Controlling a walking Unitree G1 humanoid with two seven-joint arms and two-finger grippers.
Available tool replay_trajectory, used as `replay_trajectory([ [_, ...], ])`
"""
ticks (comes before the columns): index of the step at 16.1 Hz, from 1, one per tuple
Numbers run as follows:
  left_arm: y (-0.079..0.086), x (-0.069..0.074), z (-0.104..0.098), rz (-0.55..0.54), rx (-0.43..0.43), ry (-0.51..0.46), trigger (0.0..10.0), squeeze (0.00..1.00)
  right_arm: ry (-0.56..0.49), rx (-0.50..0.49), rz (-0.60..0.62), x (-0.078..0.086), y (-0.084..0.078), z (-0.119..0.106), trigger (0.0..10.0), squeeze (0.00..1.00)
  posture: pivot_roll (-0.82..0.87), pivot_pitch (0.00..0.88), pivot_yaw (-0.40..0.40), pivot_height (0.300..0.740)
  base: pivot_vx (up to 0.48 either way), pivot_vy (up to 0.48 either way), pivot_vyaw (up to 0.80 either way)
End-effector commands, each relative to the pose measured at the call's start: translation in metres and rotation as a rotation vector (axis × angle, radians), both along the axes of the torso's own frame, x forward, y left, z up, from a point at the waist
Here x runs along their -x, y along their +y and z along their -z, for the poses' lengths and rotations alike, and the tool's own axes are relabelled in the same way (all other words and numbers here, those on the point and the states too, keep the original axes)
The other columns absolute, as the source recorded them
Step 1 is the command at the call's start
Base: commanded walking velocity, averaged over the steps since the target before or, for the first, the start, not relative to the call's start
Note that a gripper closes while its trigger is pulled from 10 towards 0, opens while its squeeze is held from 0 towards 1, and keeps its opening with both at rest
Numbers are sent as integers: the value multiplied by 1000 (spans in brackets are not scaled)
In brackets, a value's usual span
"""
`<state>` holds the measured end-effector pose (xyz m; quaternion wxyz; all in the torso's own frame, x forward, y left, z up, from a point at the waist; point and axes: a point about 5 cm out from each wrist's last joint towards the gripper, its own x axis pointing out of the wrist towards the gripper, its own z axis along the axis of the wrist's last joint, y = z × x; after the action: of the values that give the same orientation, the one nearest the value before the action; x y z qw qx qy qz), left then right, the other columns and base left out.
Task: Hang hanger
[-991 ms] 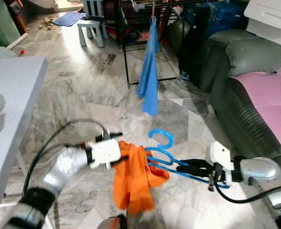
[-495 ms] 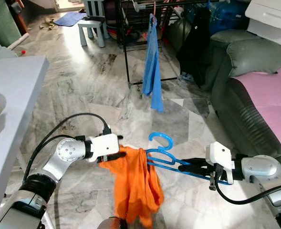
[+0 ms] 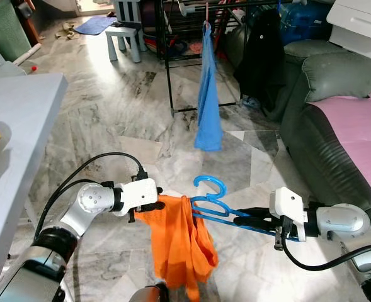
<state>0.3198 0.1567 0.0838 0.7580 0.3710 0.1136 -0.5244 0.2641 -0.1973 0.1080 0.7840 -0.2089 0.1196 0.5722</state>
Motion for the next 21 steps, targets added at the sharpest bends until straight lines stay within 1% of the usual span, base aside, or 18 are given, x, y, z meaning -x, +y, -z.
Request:
replay_trajectory([
  [1,-5,-1,1,16,-11,4,0,0,-38,-21,-16,-2,5,-5,10000,0,-80,92,65,740,0,0,0],
  [6,-5,-6,-4,24,-11,3,0,0,-41,-12,-16,-2,5,-2,10000,0,-75,87,71,740,0,0,0],
  [8,-4,-7,-6,32,-17,16,0,0,-47,1,1,-6,5,-1,10000,0,-71,83,74,740,0,0,0],
  [9,-3,-7,-6,34,-20,22,0,0,-4,54,26,-7,2,6,10000,0,-70,82,72,740,0,0,0],
  [10,-4,-8,-5,21,-15,18,0,0,22,75,27,-6,1,8,10000,0,-74,81,68,740,0,0,0],
  [11,-4,-8,-4,19,-13,22,0,0,12,88,34,-6,0,9,10000,0,-76,81,68,740,0,0,0],
  [12,-5,-6,-2,20,-12,31,0,0,-28,142,59,-9,-2,12,10000,0,-78,81,67,740,0,0,0],
  [13,-4,-6,0,3,-19,18,0,0,-38,81,138,-17,-3,7,10000,1000,-78,81,65,740,0,0,0],
  [14,-1,-8,0,-24,-35,-6,0,0,-65,34,183,-24,-4,1,10000,1000,-77,78,61,740,0,0,0],
  [15,0,-10,0,-39,-48,-18,0,0,-106,27,197,-27,-4,-2,10000,1000,-77,78,61,740,0,0,0],
  [16,4,-12,0,-71,-54,-33,0,0,-152,25,240,-34,-6,-6,10000,1000,-79,76,56,740,0,0,0],
  [17,6,-13,-1,-96,-40,-38,0,0,-206,39,270,-39,-7,-10,10000,1000,-80,75,54,740,0,0,0],
  [18,10,-18,-4,-161,-15,-86,0,0,-285,86,296,-44,-10,-16,10000,1000,-78,73,49,740,0,0,0],
  [19,14,-21,-6,-191,-44,-129,0,0,-314,117,288,-48,-14,-23,10000,1000,-75,73,48,740,0,0,0],
  [20,17,-22,-6,-223,-43,-142,0,0,-321,96,349,-57,-24,-36,10000,1000,-72,74,47,740,0,0,0],
  [21,18,-23,-6,-247,-25,-134,0,0,-329,30,427,-66,-34,-51,10000,1000,-74,74,47,740,0,0,0],
])
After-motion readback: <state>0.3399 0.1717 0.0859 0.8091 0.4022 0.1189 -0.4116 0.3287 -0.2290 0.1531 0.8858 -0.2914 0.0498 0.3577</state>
